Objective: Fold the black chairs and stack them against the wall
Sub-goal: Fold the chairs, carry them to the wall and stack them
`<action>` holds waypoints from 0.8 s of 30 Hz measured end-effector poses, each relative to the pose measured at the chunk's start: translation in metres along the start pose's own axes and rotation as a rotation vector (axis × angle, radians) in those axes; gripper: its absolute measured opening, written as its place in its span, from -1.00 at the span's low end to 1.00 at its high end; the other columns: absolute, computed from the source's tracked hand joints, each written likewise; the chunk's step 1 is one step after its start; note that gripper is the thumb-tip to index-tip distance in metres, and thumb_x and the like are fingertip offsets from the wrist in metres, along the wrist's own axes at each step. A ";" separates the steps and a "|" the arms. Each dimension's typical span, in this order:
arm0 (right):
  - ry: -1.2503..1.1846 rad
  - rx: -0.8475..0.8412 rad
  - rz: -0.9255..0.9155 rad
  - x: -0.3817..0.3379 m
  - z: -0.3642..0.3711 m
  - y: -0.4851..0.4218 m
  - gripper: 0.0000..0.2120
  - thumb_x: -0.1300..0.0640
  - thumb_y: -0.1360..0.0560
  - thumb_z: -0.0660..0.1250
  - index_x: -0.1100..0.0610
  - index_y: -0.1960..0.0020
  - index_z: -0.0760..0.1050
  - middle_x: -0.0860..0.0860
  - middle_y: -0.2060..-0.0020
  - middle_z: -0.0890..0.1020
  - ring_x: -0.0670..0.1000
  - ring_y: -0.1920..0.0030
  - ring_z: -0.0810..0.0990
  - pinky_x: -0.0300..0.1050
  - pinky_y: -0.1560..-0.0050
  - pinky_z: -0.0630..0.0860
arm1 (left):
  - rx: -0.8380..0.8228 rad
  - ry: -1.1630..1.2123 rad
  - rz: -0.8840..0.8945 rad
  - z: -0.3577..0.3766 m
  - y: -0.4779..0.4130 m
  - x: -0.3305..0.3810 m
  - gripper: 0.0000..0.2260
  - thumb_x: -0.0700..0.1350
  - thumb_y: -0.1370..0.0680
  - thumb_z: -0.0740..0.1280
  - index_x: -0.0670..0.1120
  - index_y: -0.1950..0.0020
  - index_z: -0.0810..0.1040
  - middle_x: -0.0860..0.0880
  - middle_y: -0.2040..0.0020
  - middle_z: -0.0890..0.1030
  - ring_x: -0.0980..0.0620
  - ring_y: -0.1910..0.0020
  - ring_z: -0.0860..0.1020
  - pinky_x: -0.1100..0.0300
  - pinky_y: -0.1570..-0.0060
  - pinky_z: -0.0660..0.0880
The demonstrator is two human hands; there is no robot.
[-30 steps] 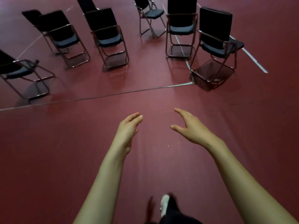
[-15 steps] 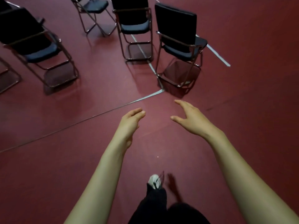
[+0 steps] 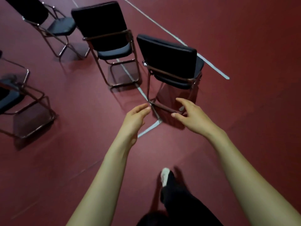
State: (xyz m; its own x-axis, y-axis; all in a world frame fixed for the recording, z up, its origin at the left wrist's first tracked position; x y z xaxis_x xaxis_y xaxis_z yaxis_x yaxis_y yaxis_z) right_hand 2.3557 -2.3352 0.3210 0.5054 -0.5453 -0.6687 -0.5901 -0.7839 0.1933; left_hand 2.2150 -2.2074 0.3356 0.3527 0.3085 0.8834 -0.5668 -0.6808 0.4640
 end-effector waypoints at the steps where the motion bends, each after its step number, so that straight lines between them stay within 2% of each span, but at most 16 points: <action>1: -0.008 0.021 0.003 -0.002 -0.009 -0.030 -0.42 0.00 -0.54 0.32 0.09 -0.49 0.23 0.05 -0.41 0.36 0.07 -0.35 0.40 -0.16 -0.34 0.26 | -0.016 -0.003 0.004 0.003 -0.026 0.017 -0.78 -0.16 -0.59 0.30 -0.03 -0.24 0.53 0.05 -0.09 0.57 0.10 -0.17 0.48 0.11 -0.28 0.36; 5: -0.021 0.157 0.006 -0.013 -0.047 -0.141 -0.49 0.02 -0.55 0.30 0.11 -0.45 0.30 0.05 -0.41 0.39 0.02 -0.39 0.35 -0.38 -0.24 0.16 | -0.043 0.000 0.033 0.007 -0.129 0.079 -0.73 -0.17 -0.59 0.30 -0.09 -0.30 0.52 0.06 -0.06 0.58 0.12 -0.12 0.50 0.14 -0.26 0.36; 7: -0.030 0.209 0.006 -0.017 -0.064 -0.197 -0.52 0.02 -0.56 0.29 0.10 -0.44 0.33 0.04 -0.39 0.41 0.00 -0.39 0.35 -0.41 -0.19 0.15 | -0.073 -0.009 0.052 0.009 -0.183 0.110 -0.71 -0.17 -0.60 0.29 -0.10 -0.32 0.51 0.04 -0.10 0.58 0.13 -0.11 0.50 0.15 -0.23 0.36; 10: -0.029 0.284 0.002 -0.017 -0.086 -0.281 -0.55 0.02 -0.57 0.28 0.11 -0.42 0.35 0.04 -0.38 0.43 0.00 -0.39 0.35 -0.34 -0.25 0.19 | -0.125 -0.013 0.070 0.019 -0.273 0.154 -0.74 -0.17 -0.59 0.30 -0.08 -0.28 0.53 0.01 -0.11 0.58 0.11 -0.14 0.50 0.15 -0.25 0.36; 13: -0.021 0.302 0.077 -0.008 -0.103 -0.359 -0.53 -0.03 -0.58 0.24 0.07 -0.45 0.30 0.03 -0.41 0.38 0.02 -0.42 0.32 -0.23 -0.30 0.22 | -0.181 -0.045 0.119 0.032 -0.362 0.195 -0.81 -0.15 -0.59 0.30 -0.01 -0.20 0.55 0.03 -0.07 0.59 0.10 -0.15 0.51 0.17 -0.22 0.39; 17: -0.054 0.230 0.203 0.013 -0.123 -0.451 -0.49 -0.06 -0.59 0.21 0.07 -0.48 0.24 0.02 -0.45 0.32 0.04 -0.44 0.28 -0.15 -0.34 0.23 | -0.274 -0.170 0.148 0.065 -0.461 0.249 -0.74 -0.16 -0.60 0.29 -0.11 -0.28 0.52 0.01 -0.04 0.58 0.11 -0.04 0.52 0.33 0.07 0.44; 20: -0.041 0.197 0.279 0.038 -0.142 -0.509 -0.48 -0.04 -0.58 0.23 0.10 -0.48 0.24 0.06 -0.45 0.32 0.07 -0.42 0.30 -0.15 -0.32 0.24 | -0.358 -0.285 0.100 0.103 -0.523 0.282 -0.74 -0.15 -0.60 0.29 -0.10 -0.29 0.51 0.02 -0.01 0.57 0.17 0.07 0.51 0.32 0.21 0.46; 24: 0.004 0.140 0.378 0.095 -0.164 -0.591 -0.48 -0.01 -0.58 0.25 0.15 -0.47 0.25 0.11 -0.43 0.35 0.11 -0.41 0.32 -0.12 -0.31 0.26 | -0.419 -0.459 0.094 0.163 -0.623 0.299 -0.66 -0.15 -0.58 0.31 -0.15 -0.36 0.50 -0.08 -0.22 0.56 0.10 -0.08 0.45 0.26 -0.06 0.37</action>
State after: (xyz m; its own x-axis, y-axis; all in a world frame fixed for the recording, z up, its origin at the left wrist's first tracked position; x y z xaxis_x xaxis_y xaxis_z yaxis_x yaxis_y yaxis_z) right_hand 2.8557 -1.9727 0.2613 0.2388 -0.7888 -0.5664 -0.8149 -0.4800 0.3249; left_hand 2.7948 -1.7991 0.3002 0.5182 -0.1198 0.8468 -0.8219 -0.3437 0.4543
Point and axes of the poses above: each hand's wrist, its own y-axis away from the middle knuckle, its own z-axis out of the palm, x = y × z, the point moved 2 cm from there along -y, towards the middle knuckle
